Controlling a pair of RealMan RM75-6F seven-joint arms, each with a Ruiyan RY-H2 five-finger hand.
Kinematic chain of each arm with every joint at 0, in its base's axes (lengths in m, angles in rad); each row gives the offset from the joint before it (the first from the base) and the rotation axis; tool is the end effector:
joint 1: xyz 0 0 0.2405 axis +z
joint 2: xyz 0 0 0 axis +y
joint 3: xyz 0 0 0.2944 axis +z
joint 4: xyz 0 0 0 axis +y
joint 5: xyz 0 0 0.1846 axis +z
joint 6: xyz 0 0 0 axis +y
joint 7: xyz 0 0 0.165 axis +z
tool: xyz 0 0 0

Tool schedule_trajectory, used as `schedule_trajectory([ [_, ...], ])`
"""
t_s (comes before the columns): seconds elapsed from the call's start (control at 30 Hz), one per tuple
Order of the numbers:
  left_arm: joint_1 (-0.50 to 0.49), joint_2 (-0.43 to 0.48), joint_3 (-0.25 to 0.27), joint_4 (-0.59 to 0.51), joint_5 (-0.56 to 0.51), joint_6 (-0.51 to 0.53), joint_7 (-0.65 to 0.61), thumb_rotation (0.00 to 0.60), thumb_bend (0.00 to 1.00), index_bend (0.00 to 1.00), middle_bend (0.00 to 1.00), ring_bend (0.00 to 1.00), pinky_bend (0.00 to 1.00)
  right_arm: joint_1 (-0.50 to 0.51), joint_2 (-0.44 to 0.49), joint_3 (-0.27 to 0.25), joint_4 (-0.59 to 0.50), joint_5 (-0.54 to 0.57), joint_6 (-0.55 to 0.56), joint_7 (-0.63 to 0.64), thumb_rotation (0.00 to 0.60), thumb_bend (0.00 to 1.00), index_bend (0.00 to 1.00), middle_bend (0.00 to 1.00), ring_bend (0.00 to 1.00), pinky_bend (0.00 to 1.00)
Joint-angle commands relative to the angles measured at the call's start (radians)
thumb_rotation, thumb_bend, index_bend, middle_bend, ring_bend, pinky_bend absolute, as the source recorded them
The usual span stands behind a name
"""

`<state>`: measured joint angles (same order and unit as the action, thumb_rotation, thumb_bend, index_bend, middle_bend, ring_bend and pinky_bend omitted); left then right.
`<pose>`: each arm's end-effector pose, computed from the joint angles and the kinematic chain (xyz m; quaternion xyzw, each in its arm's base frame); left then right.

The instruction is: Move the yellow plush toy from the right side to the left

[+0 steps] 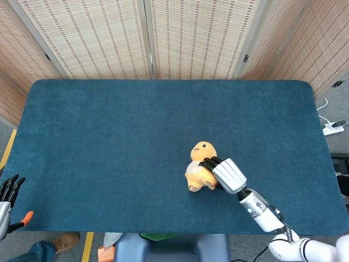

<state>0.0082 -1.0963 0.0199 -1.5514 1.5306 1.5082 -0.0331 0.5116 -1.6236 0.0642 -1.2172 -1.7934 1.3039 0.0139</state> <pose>-0.3629 0.1577 0.2036 -0.6009 -0.4072 -0.3377 0.5992 -0.2036 -0.3086 0.0071 0.7531 -0.2448 0.4976 0.3540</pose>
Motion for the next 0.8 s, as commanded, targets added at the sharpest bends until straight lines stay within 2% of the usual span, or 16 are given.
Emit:
schedule_trajectory([
  [0.03,-0.001,0.002,0.0,0.0,0.001,0.0,-0.006,0.6,0.27,0.0,0.0,0.0,0.18,0.081,-0.098,-0.027,0.075,-0.126,0.088,0.12,0.6,0.7,0.69,0.74,0.71,0.95],
  [0.13,0.0,0.005,-0.001,0.002,0.0,0.002,-0.017,0.6,0.27,0.0,0.0,0.0,0.19,0.139,-0.175,-0.024,0.116,-0.158,0.071,0.123,0.6,0.69,0.69,0.72,0.69,0.95],
  [0.27,0.0,0.01,0.0,0.006,0.002,0.004,-0.035,0.6,0.27,0.0,0.0,0.0,0.19,0.198,-0.287,-0.012,0.197,-0.144,0.003,0.101,0.6,0.66,0.69,0.68,0.65,0.91],
  [0.33,0.001,0.014,0.001,0.007,0.003,0.004,-0.045,0.6,0.27,0.0,0.0,0.0,0.19,0.224,-0.344,-0.003,0.254,-0.128,-0.022,0.098,0.6,0.64,0.69,0.63,0.6,0.85],
  [0.4,0.002,0.016,0.003,0.009,0.004,0.004,-0.051,0.6,0.27,0.0,0.0,0.0,0.19,0.24,-0.386,0.007,0.299,-0.107,-0.043,0.106,0.6,0.58,0.66,0.54,0.53,0.73],
  [0.43,0.003,0.017,0.005,0.011,0.007,0.006,-0.056,0.6,0.27,0.0,0.0,0.0,0.19,0.252,-0.406,0.009,0.321,-0.09,-0.066,0.122,0.6,0.55,0.62,0.51,0.5,0.68],
  [0.5,0.005,0.018,0.006,0.014,0.01,0.009,-0.062,0.6,0.27,0.0,0.0,0.0,0.19,0.265,-0.427,0.014,0.341,-0.064,-0.098,0.145,0.6,0.47,0.45,0.39,0.38,0.55],
  [0.57,0.006,0.019,0.008,0.017,0.013,0.012,-0.069,0.6,0.27,0.0,0.0,0.0,0.19,0.273,-0.45,0.024,0.37,-0.041,-0.109,0.144,0.6,0.4,0.22,0.24,0.25,0.45],
  [0.63,0.007,0.019,0.009,0.019,0.014,0.014,-0.071,0.6,0.27,0.0,0.0,0.0,0.19,0.279,-0.448,0.02,0.37,-0.019,-0.142,0.137,0.6,0.31,0.06,0.1,0.1,0.33],
  [0.67,0.008,0.019,0.009,0.019,0.014,0.014,-0.072,0.6,0.27,0.0,0.0,0.0,0.19,0.28,-0.438,0.018,0.357,-0.009,-0.158,0.132,0.6,0.25,0.01,0.03,0.04,0.23],
  [0.7,0.008,0.019,0.01,0.02,0.014,0.013,-0.071,0.6,0.27,0.0,0.0,0.0,0.19,0.282,-0.425,0.016,0.34,-0.003,-0.17,0.124,0.6,0.19,0.0,0.0,0.0,0.12],
  [0.77,0.008,0.017,0.011,0.021,0.016,0.013,-0.068,0.6,0.27,0.0,0.0,0.0,0.19,0.276,-0.382,0.007,0.28,0.012,-0.187,0.103,0.6,0.1,0.0,0.0,0.0,0.01],
  [0.8,0.009,0.017,0.012,0.021,0.016,0.013,-0.067,0.6,0.27,0.0,0.0,0.0,0.19,0.269,-0.36,0.002,0.244,0.017,-0.185,0.101,0.6,0.05,0.0,0.0,0.0,0.0],
])
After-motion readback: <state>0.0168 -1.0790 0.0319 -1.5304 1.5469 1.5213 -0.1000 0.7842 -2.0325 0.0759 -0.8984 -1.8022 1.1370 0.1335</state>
